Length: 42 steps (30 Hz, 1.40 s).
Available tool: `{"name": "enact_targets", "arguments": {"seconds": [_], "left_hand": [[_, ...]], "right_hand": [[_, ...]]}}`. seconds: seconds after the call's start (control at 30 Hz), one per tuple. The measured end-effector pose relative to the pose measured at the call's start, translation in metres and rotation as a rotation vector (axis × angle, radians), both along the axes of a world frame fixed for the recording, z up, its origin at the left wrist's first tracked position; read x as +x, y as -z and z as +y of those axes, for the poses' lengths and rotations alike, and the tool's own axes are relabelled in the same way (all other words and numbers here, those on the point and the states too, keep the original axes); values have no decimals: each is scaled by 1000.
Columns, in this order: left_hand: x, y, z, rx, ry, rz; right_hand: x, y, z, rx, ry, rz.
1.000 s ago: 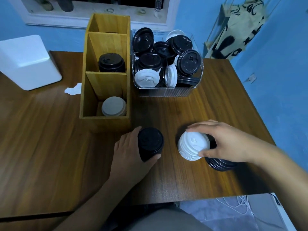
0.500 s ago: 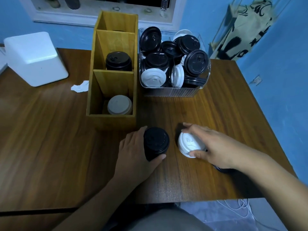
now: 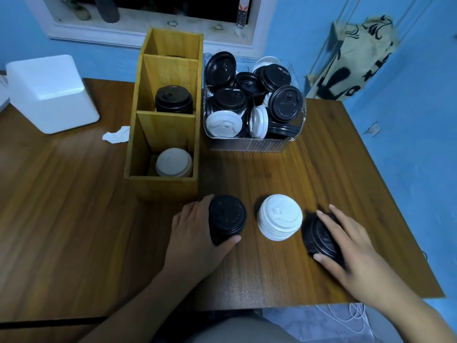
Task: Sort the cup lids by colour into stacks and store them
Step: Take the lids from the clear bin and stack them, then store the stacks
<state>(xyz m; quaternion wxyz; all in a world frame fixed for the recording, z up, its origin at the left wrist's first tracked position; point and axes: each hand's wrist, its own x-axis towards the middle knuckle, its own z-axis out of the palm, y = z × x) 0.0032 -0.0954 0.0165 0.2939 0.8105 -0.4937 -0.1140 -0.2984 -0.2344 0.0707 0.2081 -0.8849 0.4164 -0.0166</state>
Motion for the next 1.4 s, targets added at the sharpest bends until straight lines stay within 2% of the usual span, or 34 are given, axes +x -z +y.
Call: {"name": "enact_targets", "arguments": {"seconds": [0.23,0.33,0.43,0.7,0.87,1.0,1.07,1.2,1.27,1.4], "left_hand": [[-2,-1,-1,27,-7,-26],[-3,-2,-2,48,-8,-18],[-3,-3,-3,62,-23,-5],[-3,-7,-6,94,-35,15],[-4,-10,-6,96,-42,9],[-4,-12,-6,97,-50,16],[-4,-12,-5,104,-53,24],[-3,-10,-4,100,-50,55],[-2,-10,-3,79,-47,66],[0,-8,-2,40,-23,44]], "right_hand": [[20,-1,-24,29,-103,31],[21,-19,-31,106,-85,-53],[36,-44,-52,95,-5,-146],[157,-63,-146,-237,75,-295],[205,-51,-170,-457,182,-193],[210,-46,-173,-530,220,-213],[202,-50,-169,-500,193,-307],[173,-71,-132,-221,81,-612],[159,-73,-98,-115,-52,-596],[143,-54,-48,43,-422,-409]]}}
